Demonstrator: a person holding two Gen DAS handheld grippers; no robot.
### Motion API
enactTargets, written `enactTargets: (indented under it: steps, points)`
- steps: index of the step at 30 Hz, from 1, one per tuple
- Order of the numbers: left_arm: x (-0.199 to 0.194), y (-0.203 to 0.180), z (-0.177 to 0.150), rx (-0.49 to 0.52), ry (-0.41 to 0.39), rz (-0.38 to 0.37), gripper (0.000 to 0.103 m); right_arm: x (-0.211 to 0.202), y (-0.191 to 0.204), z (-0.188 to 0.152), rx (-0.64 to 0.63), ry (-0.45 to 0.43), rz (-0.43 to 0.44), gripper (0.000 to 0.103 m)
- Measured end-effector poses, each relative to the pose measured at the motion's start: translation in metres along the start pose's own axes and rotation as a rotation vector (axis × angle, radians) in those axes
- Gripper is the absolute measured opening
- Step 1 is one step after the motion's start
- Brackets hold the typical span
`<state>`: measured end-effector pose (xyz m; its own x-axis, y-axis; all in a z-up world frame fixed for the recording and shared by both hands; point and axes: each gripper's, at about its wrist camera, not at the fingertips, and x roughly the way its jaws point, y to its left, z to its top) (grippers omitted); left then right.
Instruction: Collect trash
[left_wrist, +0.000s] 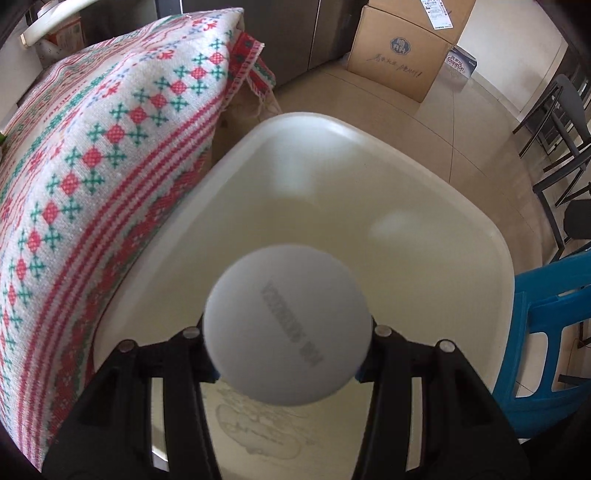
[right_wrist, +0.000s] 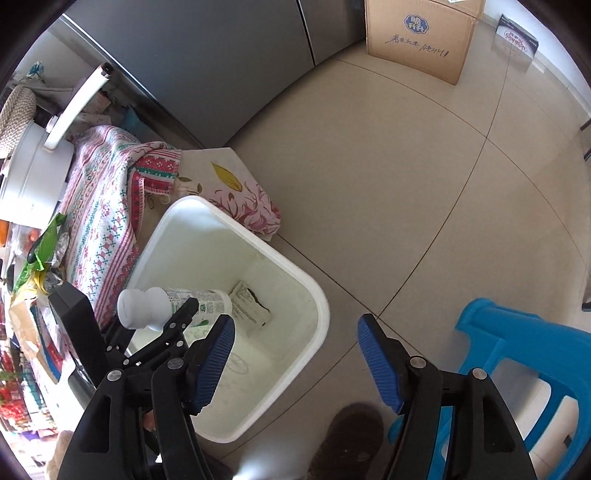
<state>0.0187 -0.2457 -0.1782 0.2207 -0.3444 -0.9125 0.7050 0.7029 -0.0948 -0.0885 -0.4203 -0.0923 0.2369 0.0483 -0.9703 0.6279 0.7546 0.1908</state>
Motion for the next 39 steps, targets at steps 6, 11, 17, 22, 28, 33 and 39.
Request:
enactTargets:
  steps: [6, 11, 17, 22, 28, 33, 39]
  points:
    - [0.01, 0.0, -0.003, -0.003, 0.046, 0.017, 0.051, 0.002, -0.001, 0.0, -0.007, 0.006, -0.027, 0.071]
    - [0.005, -0.005, -0.005, 0.007, 0.06, 0.021, 0.051, 0.001, -0.005, -0.001, -0.003, 0.005, -0.035, 0.072]
    - [-0.038, -0.003, 0.002, -0.023, 0.011, 0.016, 0.084, -0.005, -0.004, -0.001, -0.007, -0.015, -0.03, 0.076]
    - [-0.09, 0.026, -0.009, -0.07, -0.044, 0.018, 0.092, -0.015, 0.006, -0.002, -0.031, -0.056, -0.031, 0.076]
    - [-0.149, 0.073, -0.036, -0.158, -0.119, 0.057, 0.095, -0.032, 0.032, -0.007, -0.099, -0.11, 0.004, 0.077]
    - [-0.176, 0.099, -0.043, -0.216, -0.177, 0.119, 0.097, -0.042, 0.058, -0.015, -0.152, -0.151, 0.039, 0.078]
    - [-0.208, 0.152, -0.065, -0.33, -0.224, 0.148, 0.098, -0.051, 0.099, -0.025, -0.232, -0.197, 0.073, 0.08]
